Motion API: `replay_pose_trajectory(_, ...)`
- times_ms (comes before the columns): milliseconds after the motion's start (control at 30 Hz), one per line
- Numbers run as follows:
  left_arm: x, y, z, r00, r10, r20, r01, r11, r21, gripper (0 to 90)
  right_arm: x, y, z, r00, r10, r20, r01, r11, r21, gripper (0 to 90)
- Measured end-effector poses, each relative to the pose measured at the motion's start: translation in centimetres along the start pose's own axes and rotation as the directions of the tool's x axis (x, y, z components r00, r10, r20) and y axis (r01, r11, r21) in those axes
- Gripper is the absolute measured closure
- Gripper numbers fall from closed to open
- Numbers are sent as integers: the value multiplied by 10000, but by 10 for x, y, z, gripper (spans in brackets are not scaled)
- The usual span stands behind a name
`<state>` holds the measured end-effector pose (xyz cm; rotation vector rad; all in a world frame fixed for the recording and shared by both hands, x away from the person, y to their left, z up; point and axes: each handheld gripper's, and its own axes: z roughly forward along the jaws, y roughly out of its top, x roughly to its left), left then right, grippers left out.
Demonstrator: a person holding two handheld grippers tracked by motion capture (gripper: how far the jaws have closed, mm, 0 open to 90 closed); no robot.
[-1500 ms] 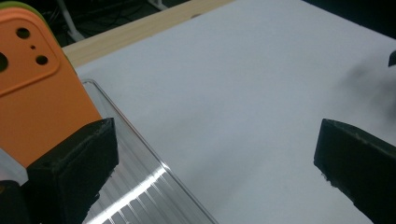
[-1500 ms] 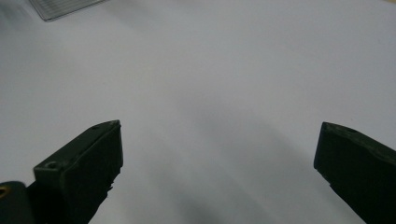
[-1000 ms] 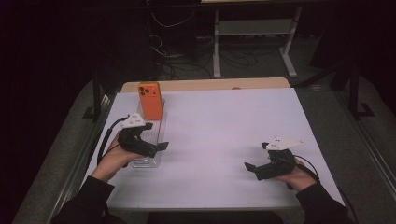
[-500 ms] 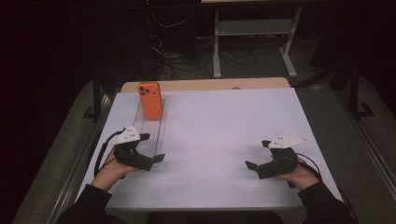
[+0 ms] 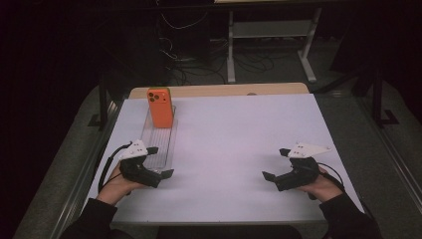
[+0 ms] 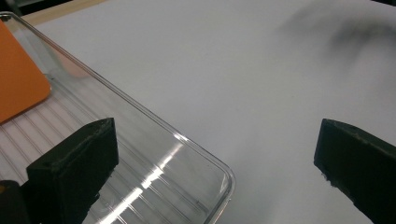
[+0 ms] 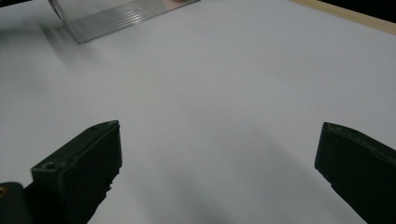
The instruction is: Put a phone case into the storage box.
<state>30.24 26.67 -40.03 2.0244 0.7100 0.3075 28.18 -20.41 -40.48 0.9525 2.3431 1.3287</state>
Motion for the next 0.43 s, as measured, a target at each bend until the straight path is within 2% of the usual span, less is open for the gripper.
replay_pose_trajectory(433,-1,0,1,9999,27,127,-28,10000,40,0,0,0,-1,10000,-49,-29,49,10000,-64,0)
